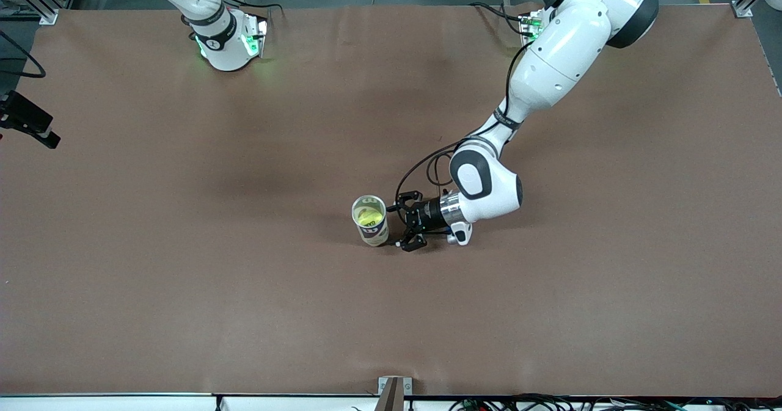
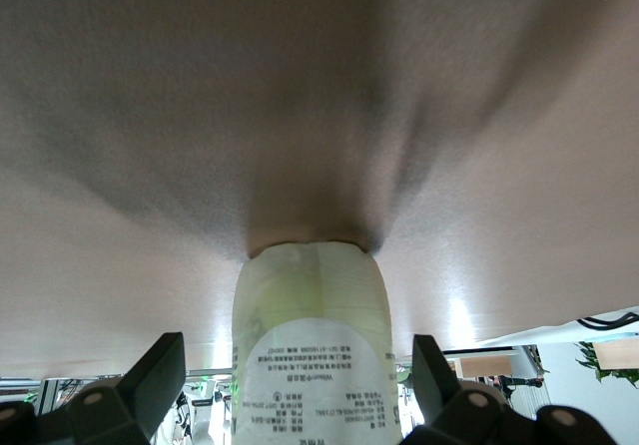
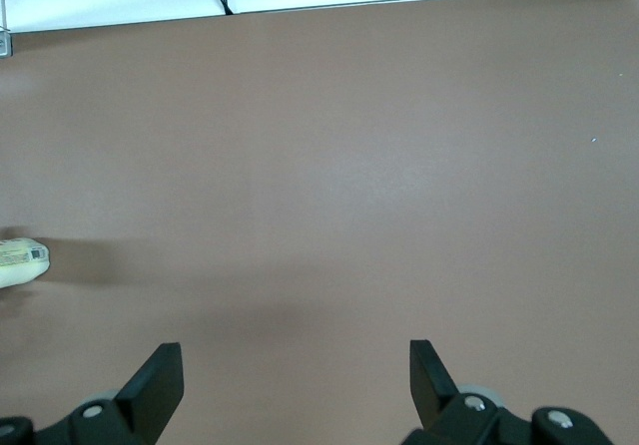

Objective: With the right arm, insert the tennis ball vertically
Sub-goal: 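Open the left gripper and release the standing tube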

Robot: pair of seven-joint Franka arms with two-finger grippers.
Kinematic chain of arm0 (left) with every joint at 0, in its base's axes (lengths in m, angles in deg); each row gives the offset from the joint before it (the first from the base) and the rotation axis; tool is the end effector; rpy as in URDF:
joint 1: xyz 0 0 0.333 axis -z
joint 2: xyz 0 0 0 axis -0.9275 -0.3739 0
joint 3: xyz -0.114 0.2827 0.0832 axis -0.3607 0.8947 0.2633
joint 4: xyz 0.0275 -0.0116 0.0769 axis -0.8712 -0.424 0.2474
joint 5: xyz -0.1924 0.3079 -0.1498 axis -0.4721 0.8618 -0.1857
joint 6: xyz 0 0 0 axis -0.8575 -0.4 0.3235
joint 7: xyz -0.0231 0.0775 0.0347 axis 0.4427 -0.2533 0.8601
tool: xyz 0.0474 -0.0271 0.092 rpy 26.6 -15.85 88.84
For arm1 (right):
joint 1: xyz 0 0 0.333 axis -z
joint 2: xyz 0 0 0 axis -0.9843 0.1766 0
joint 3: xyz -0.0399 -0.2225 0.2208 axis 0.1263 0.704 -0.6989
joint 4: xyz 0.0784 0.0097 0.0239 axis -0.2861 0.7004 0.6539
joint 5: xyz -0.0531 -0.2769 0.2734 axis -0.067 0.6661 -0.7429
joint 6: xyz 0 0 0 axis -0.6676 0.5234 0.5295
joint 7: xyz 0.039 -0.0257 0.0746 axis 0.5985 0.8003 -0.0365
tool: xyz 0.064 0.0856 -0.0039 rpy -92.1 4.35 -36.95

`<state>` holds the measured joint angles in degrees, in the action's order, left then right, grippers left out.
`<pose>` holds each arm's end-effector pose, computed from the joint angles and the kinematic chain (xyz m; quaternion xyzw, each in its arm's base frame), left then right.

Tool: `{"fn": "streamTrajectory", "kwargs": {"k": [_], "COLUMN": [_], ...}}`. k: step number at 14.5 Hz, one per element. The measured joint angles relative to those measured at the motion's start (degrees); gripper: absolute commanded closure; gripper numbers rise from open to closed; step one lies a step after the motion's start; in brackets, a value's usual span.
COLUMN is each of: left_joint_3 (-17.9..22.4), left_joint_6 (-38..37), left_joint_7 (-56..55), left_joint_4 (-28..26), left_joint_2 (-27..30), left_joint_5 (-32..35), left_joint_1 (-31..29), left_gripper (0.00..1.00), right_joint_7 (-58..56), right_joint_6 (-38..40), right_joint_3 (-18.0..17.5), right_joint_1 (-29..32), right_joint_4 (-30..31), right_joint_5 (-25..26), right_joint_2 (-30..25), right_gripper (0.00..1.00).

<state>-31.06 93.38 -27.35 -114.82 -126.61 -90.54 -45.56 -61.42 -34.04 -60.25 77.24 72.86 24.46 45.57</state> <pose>0.5773 -0.4032 0.1335 0.6142 0.6208 -0.3113 0.3748 0.5578 -0.0302 0.6759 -0.9967 0.0362 -0.0729 0.0062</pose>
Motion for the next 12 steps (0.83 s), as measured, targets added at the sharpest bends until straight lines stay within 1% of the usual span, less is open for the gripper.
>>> {"fn": "streamTrajectory", "kwargs": {"k": [3, 6, 7, 9, 12], "left_joint_3": [0.02, 0.11, 0.27, 1.02, 3.59], "left_joint_6": [-0.31, -0.28, -0.27, -0.28, -0.33], "left_joint_7": [0.61, 0.68, 0.7, 0.62, 0.56], "left_joint_4": [-1.29, -3.99, -5.32, -8.63, -11.93], "left_joint_2": [1.06, 3.47, 4.74, 7.86, 12.2], "left_joint_5": [0.49, 5.14, 7.49, 14.33, 26.92], "left_joint_1": [-0.74, -0.93, -1.24, -2.06, -2.64], "left_gripper": [0.0, 0.0, 0.0, 0.0, 0.0], "right_joint_7": [-0.54, -2.9, -3.16, -3.41, -3.49], "right_joint_6": [0.11, 0.13, 0.14, 0.17, 0.21], "right_joint_3": [0.0, 0.0, 0.0, 0.0, 0.0], "right_joint_1": [0.0, 0.0, 0.0, 0.0, 0.0], "right_joint_4": [0.0, 0.0, 0.0, 0.0, 0.0], "right_joint_5": [0.11, 1.13, 1.18, 1.24, 1.27], "right_joint_2": [0.23, 0.52, 0.57, 0.58, 0.59], "right_gripper": [0.0, 0.0, 0.0, 0.0, 0.0]}}
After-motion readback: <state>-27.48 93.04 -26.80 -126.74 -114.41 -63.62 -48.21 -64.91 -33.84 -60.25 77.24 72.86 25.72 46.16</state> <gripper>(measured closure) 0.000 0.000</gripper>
